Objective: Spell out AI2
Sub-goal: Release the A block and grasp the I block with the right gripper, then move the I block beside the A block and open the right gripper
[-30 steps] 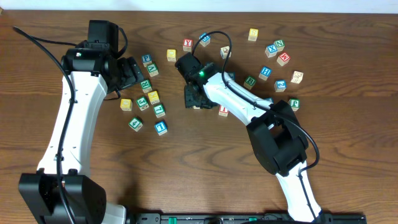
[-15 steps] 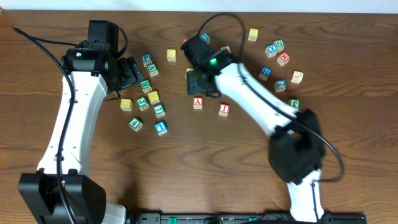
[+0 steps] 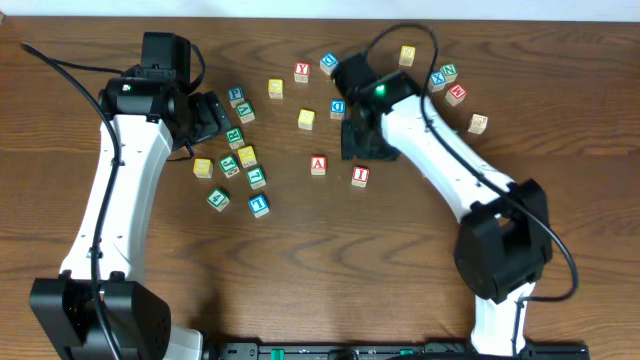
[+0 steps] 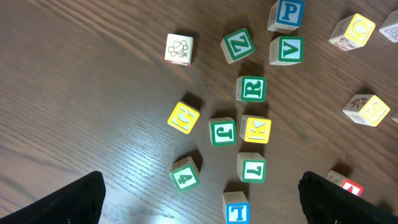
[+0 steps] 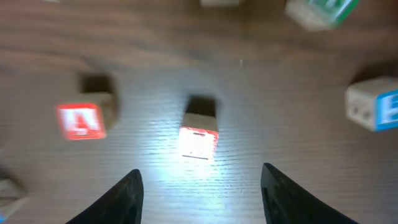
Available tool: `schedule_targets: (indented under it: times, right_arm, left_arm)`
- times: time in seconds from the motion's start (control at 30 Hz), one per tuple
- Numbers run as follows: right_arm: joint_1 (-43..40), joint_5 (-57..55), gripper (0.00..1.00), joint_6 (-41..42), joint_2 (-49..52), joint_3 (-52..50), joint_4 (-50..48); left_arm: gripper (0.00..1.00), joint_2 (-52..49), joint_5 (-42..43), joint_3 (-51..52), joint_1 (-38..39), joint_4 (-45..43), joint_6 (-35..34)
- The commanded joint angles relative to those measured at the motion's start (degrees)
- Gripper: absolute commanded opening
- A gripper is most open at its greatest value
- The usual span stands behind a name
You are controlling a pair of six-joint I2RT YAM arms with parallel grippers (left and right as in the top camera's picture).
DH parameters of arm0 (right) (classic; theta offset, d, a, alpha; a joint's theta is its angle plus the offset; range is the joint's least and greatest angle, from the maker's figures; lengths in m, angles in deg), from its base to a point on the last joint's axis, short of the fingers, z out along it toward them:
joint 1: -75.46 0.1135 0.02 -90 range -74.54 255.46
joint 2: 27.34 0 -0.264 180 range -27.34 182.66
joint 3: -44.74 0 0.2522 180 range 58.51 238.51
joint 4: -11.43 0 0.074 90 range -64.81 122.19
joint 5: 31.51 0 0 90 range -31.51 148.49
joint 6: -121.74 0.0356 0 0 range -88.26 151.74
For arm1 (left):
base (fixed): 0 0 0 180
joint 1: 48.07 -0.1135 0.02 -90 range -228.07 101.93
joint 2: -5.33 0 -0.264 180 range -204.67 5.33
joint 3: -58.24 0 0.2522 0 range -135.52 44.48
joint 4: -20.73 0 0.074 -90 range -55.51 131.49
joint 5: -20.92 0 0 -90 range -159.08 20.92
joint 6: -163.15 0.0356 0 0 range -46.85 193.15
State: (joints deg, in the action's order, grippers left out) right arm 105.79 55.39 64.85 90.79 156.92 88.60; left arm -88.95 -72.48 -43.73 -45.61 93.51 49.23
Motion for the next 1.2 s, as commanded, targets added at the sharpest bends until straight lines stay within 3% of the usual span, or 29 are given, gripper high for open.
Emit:
schedule_targets:
  times: [0.0,0.4,0.63,1.17]
  right_arm:
    - [0.2,0.9,0.52,1.8,0.2,-3.3,-2.3]
    - [0.5,2.2,0.50,2.0,0.3,-12.1,-12.3]
    - [1.0,2.1,0.38,2.0,0.3,-12.9,-13.1]
    - [1.3,1.4,0.27,-1.0,0.3,-13.1,-19.5]
  left_arm:
    - [0.98,-0.1,-1.2,-0.5,0.0,0.3,0.3]
    - [0.98,-0.1,-1.2,-0.5,0.0,0.3,0.3]
    - [0.98,-0.1,-1.2,-0.5,0.0,0.3,0.3]
    - [0.98,-0.1,-1.2,-0.5,0.0,0.3,0.3]
